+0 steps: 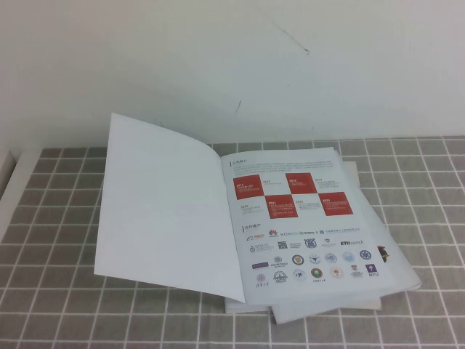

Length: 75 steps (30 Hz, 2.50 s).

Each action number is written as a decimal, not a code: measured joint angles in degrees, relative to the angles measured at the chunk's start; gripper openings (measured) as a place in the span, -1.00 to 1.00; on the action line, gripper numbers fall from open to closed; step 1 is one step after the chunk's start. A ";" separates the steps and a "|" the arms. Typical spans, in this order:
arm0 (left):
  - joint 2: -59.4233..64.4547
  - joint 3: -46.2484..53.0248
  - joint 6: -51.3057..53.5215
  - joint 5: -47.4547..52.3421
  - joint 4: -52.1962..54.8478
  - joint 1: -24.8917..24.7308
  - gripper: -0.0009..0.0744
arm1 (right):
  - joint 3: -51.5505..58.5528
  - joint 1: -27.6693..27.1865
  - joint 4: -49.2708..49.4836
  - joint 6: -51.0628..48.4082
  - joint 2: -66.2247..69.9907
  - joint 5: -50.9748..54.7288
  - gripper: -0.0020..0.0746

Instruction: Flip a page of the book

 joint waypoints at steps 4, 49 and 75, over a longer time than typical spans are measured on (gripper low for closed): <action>0.00 0.00 0.00 0.00 -0.11 0.00 -0.99 | 0.00 0.00 0.00 0.00 0.00 0.00 -0.95; 0.00 0.33 -0.65 -38.32 -11.84 0.00 -0.99 | 0.48 0.00 0.08 -3.31 0.00 -52.43 -0.95; -0.02 0.33 -17.40 -68.08 -7.02 0.00 -0.99 | 0.48 0.00 0.34 1.49 0.00 -73.71 -0.95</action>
